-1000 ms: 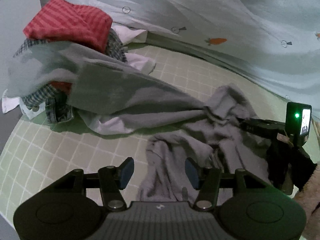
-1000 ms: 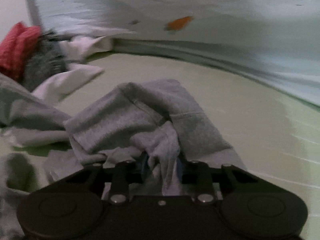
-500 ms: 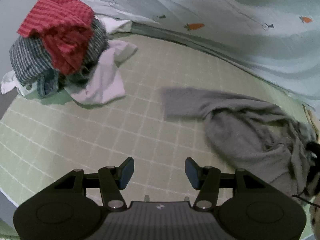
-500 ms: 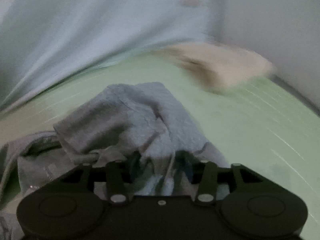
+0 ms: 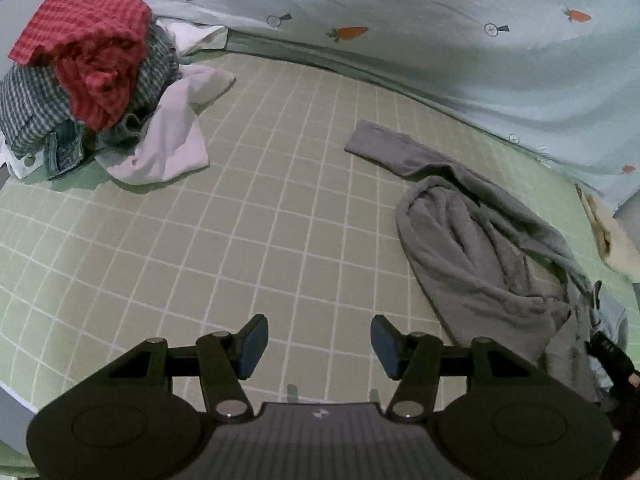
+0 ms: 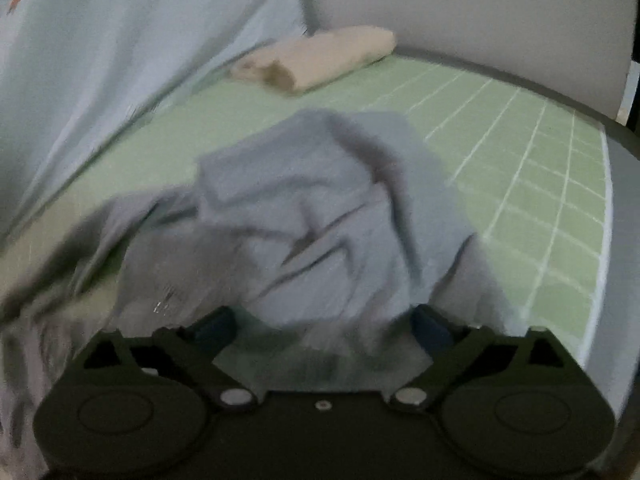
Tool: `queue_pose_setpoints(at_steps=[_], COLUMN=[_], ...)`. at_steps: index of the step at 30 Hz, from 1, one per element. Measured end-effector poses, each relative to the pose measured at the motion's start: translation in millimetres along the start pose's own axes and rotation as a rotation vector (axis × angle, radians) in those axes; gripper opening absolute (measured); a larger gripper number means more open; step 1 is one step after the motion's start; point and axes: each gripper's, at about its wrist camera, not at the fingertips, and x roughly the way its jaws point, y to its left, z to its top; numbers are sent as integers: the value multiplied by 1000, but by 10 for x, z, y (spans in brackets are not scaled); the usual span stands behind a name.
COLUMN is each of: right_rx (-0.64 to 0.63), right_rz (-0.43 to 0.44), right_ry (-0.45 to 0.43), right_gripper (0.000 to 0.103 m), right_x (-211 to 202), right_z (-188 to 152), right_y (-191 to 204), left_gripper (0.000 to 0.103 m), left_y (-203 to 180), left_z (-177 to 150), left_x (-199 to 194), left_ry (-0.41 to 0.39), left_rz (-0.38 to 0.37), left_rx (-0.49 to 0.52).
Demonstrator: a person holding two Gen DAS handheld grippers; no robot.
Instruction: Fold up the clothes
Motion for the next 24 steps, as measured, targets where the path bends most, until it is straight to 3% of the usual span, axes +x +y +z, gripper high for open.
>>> queue_pose_setpoints(at_steps=[3, 9, 13, 18, 24], right_rx=[-81, -438, -671, -686, -665], right_rz=[108, 341, 335, 356, 331], right_ry=[23, 24, 22, 65, 41], right_gripper=[100, 103, 103, 103, 103], right_x=[-284, -605, -538, -427, -181], right_z=[-183, -514, -734, -755, -758], right_y=[81, 117, 239, 681, 1588], left_gripper=[60, 65, 67, 67, 67], left_y=[67, 353, 521, 613, 613], left_z=[-5, 6, 86, 233, 390], left_x=[-66, -35, 60, 221, 360], left_ry=[-22, 0, 20, 48, 52], left_rz=[4, 8, -8, -41, -51], left_rx=[21, 16, 18, 19, 50])
